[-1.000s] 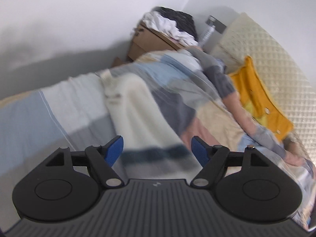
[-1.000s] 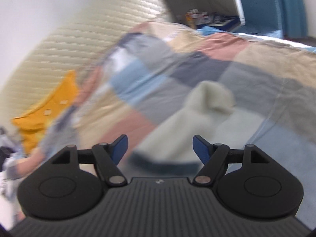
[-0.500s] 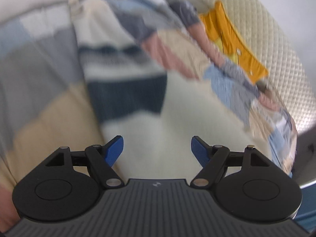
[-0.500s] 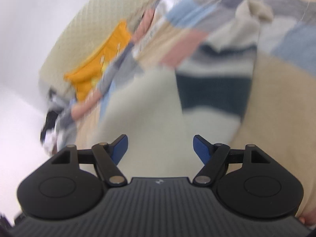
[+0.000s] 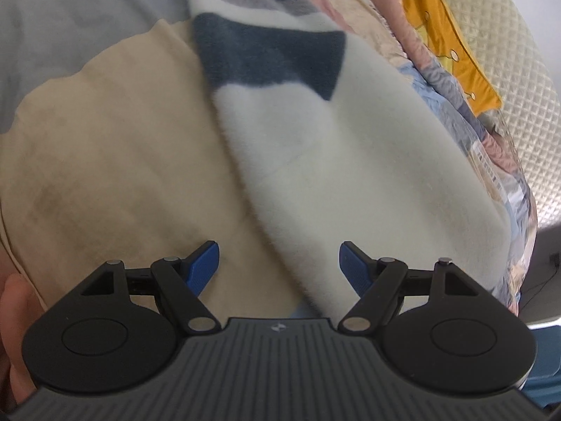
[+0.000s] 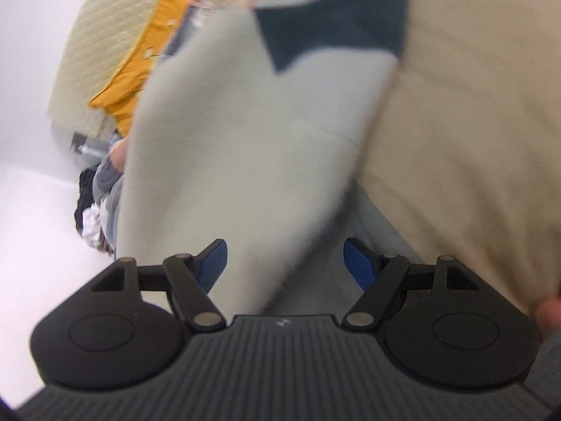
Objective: Fold large clothes
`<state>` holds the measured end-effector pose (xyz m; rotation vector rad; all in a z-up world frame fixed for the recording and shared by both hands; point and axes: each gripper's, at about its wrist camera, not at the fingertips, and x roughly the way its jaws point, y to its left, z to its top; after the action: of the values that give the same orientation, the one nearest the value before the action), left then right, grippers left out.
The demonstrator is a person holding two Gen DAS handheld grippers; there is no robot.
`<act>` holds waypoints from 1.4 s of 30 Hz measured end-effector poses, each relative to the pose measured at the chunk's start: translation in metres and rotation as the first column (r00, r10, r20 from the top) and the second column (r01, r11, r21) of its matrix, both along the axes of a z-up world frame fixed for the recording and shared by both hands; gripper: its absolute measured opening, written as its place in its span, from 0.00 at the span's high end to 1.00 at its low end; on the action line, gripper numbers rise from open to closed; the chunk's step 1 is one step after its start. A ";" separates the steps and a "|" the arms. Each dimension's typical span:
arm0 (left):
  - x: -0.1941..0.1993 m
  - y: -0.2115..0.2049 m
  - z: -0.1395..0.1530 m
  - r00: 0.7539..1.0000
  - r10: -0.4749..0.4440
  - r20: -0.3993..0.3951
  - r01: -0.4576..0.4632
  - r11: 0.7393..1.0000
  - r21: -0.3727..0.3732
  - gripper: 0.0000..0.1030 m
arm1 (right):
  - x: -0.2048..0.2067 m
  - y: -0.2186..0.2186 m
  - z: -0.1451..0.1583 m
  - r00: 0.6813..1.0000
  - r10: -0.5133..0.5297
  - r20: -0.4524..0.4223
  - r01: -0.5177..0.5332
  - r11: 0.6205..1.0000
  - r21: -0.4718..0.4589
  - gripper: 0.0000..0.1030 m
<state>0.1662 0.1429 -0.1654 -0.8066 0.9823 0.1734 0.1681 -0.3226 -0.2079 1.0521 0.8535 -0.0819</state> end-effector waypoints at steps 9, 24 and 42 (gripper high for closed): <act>0.014 -0.006 -0.002 1.000 -0.003 -0.015 0.003 1.000 0.021 0.23 | 0.013 0.016 -0.010 0.999 0.008 0.035 -0.009 1.000 0.012 0.16; 0.010 -0.007 -0.005 1.000 -0.010 -0.002 0.010 0.999 -0.034 0.21 | 0.023 0.034 0.009 0.913 0.196 0.358 -0.275 0.944 0.184 0.16; 0.015 -0.023 -0.013 0.994 -0.085 0.063 0.094 0.984 -0.151 0.22 | 0.030 0.021 0.039 0.808 0.092 0.582 -0.312 0.905 0.290 0.16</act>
<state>0.1808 0.1201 -0.1780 -0.9015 0.9849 -0.0034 0.1979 -0.3017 -0.1691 1.2429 0.4403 0.5791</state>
